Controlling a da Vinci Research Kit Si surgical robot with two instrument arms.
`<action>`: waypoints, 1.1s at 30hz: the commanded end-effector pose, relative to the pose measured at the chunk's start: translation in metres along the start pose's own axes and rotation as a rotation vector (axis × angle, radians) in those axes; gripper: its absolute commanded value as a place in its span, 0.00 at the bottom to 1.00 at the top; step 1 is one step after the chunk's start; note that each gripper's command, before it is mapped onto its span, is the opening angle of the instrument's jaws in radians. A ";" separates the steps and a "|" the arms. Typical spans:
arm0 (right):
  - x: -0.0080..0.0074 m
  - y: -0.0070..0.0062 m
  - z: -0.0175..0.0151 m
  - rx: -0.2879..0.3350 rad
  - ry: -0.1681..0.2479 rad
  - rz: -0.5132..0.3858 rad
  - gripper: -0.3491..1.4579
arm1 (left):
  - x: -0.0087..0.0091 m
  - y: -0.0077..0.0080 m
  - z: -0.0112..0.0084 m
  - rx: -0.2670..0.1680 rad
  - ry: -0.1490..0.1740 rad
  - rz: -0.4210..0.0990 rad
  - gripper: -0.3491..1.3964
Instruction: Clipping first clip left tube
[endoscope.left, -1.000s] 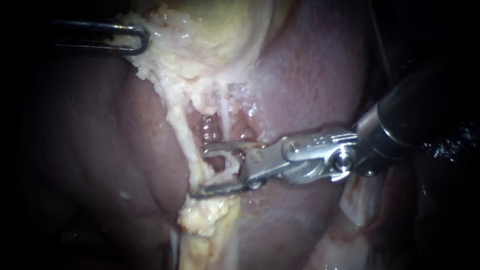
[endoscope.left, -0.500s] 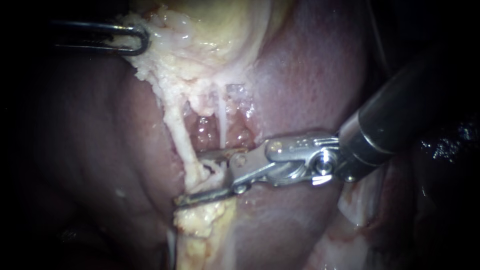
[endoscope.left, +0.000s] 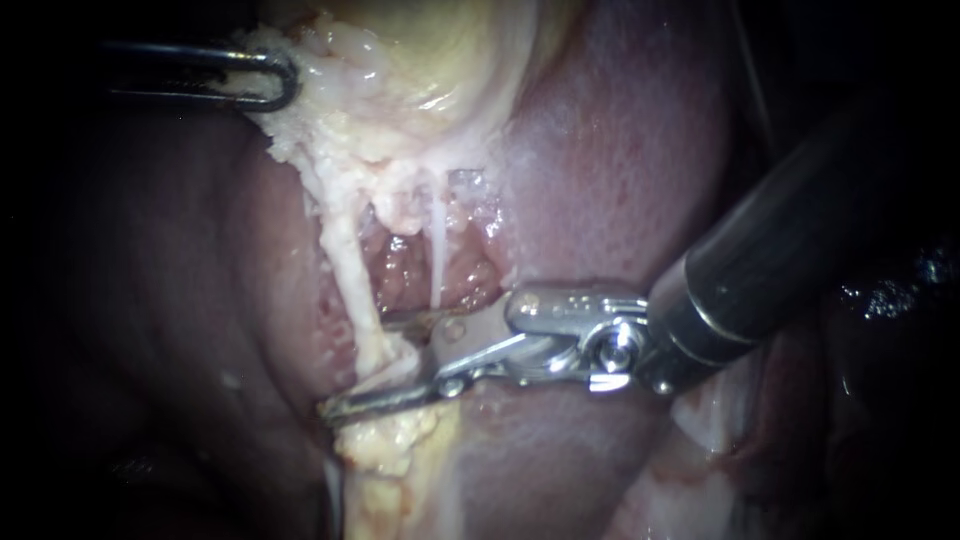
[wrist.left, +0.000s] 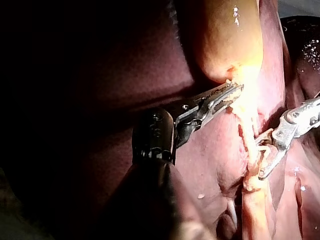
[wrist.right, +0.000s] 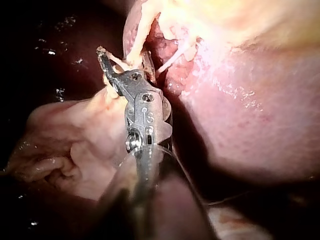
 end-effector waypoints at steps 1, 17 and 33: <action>0.0004 -0.0005 0.0001 0.002 0.009 0.009 0.45 | 0.0000 0.0000 0.0000 0.000 0.000 0.000 0.00; 0.0023 -0.0046 0.0007 0.129 0.015 0.049 0.43 | 0.0000 -0.0002 -0.0002 -0.002 -0.001 0.000 0.00; 0.0019 -0.0036 -0.0008 0.125 0.010 0.180 0.04 | 0.0000 -0.0002 -0.0002 -0.001 -0.001 0.001 0.00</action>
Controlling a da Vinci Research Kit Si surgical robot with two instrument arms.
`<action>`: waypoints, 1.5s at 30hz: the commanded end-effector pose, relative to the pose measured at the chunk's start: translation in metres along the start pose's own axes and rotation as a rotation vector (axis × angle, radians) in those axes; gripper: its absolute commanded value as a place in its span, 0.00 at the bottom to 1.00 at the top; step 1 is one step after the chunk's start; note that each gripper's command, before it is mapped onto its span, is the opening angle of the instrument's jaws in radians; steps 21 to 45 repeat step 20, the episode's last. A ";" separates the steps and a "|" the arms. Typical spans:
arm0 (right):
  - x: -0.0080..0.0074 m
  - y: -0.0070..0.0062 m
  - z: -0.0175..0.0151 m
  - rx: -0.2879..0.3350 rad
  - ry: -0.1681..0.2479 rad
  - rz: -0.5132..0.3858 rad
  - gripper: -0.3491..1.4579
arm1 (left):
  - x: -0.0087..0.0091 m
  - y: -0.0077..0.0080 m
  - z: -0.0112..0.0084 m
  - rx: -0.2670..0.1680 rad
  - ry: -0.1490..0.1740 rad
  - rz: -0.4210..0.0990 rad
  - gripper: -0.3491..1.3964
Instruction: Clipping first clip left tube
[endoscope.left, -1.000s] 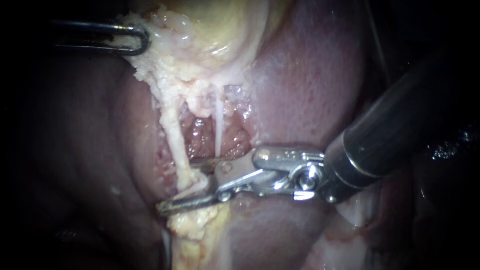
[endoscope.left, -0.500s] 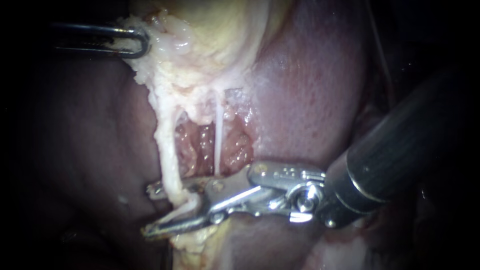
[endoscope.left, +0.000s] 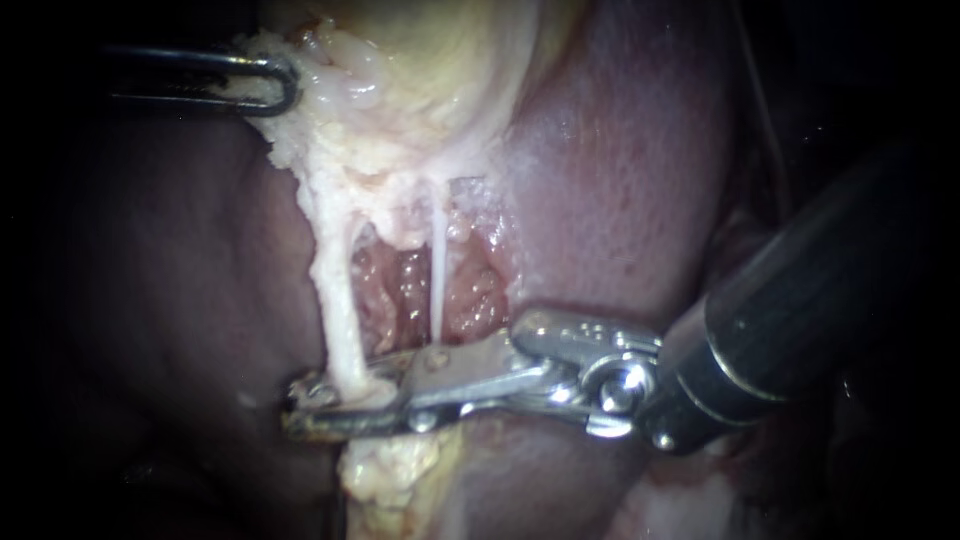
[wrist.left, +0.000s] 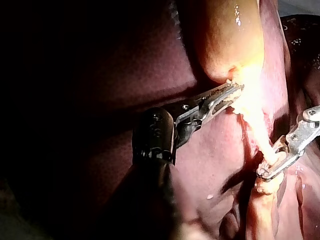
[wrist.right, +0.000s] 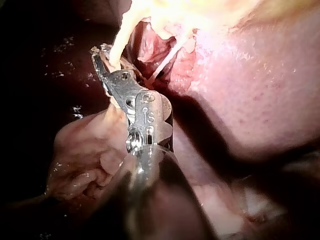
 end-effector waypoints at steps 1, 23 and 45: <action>0.0000 0.0000 0.0000 0.000 0.000 0.003 0.03 | 0.0000 0.0000 0.0000 0.000 0.000 0.000 0.00; -0.0004 0.0007 -0.0006 -0.013 -0.008 0.013 0.05 | -0.0002 -0.0003 0.0001 0.001 0.000 0.001 0.00; -0.0004 0.0007 -0.0006 -0.013 -0.008 0.013 0.05 | -0.0002 -0.0003 0.0001 0.001 0.000 0.001 0.00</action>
